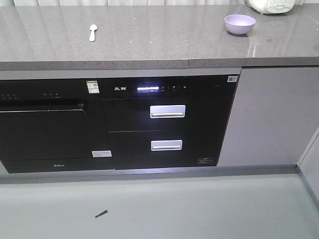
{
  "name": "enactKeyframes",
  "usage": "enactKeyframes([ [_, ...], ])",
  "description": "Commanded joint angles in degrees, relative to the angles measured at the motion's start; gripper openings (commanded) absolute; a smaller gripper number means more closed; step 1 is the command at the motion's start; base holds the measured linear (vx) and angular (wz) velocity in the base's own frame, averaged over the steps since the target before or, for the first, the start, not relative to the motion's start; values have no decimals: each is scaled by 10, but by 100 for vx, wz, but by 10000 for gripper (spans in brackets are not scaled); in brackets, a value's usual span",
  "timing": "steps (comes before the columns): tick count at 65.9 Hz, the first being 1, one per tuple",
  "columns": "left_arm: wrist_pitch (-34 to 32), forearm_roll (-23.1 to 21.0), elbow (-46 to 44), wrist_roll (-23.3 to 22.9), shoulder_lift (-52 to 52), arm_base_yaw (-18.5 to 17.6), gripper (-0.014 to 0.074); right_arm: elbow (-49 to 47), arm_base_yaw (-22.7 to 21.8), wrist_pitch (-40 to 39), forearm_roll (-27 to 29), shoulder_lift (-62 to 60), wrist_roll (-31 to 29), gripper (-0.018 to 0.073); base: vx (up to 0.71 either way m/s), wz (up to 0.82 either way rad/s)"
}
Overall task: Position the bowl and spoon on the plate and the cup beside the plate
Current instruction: 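Approach the countertop, bringing the white spoon and lavender bowl nearer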
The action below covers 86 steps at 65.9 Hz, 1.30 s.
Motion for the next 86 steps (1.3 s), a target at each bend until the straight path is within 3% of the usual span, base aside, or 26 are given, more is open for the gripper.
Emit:
enactKeyframes([
  [1, -45, -1, 17, -4, 10, 0, -6, 9, 1, -44, -3, -7, -2, -5, 4, -1],
  [86, -45, -1, 17, -4, 10, 0, -6, 9, 1, -44, -3, -7, -2, -5, 4, 0],
])
